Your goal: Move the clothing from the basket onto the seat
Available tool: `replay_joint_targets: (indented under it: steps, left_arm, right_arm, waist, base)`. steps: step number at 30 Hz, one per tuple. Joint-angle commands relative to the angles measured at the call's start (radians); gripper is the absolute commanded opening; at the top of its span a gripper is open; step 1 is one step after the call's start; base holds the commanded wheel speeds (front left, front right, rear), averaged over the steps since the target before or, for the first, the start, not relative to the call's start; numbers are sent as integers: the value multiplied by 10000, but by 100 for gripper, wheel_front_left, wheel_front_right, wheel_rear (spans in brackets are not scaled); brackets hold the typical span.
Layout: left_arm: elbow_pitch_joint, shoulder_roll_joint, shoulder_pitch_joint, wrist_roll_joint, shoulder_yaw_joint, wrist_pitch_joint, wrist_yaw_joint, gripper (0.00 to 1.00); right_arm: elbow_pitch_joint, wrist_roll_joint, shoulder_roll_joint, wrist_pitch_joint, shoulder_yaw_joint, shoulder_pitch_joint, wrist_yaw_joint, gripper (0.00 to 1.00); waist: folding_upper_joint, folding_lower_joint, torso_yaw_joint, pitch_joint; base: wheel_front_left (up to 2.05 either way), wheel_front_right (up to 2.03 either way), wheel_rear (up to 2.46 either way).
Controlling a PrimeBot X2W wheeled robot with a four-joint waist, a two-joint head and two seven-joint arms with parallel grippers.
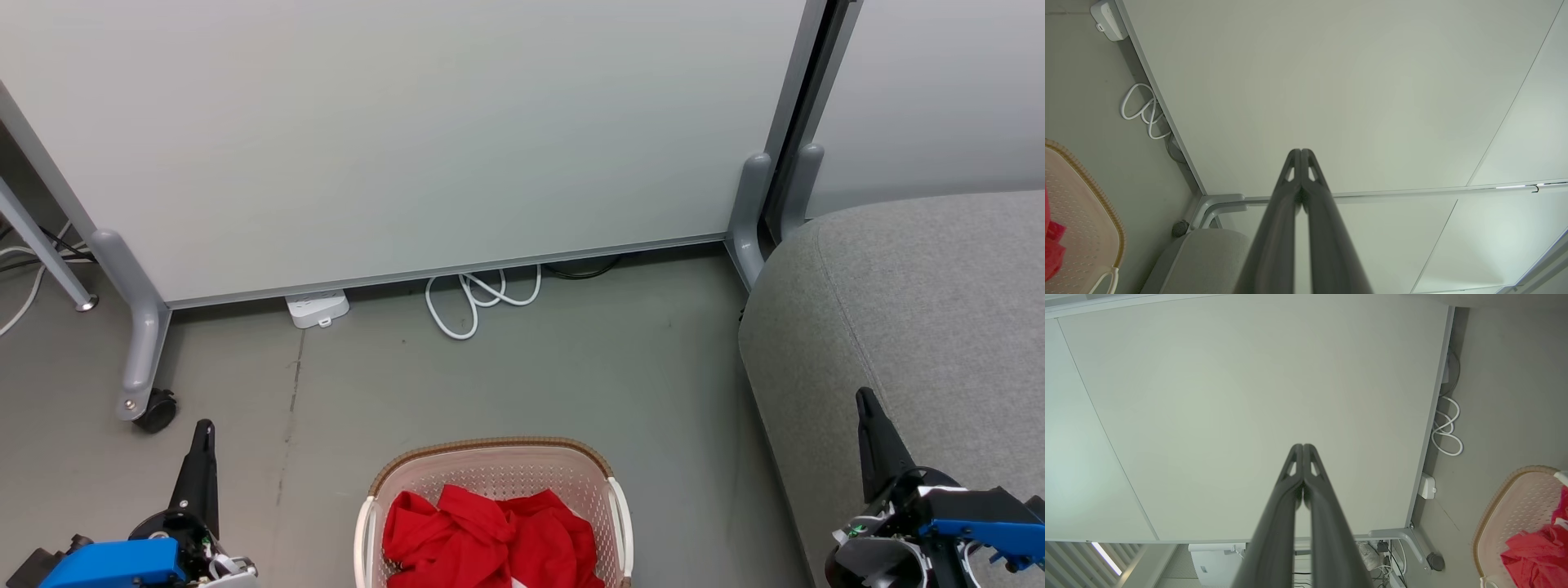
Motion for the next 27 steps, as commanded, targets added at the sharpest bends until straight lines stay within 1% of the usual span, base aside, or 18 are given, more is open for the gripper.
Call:
replay_joint_targets:
  steps: [1, 27]
  left_arm:
    - [-23, 57, -105, -28, 25, 38, -44, 0]
    - [-25, 57, -105, -27, 25, 39, -44, 0]
  right_arm:
    - [5, 28, 3, 17, -3, -114, -4, 0]
    - [5, 28, 3, 17, -3, -115, -4, 0]
  waist:
    - [0, 0, 0, 0]
    - [0, 0, 0, 0]
  base:
    - [0, 0, 0]
    - [0, 0, 0]
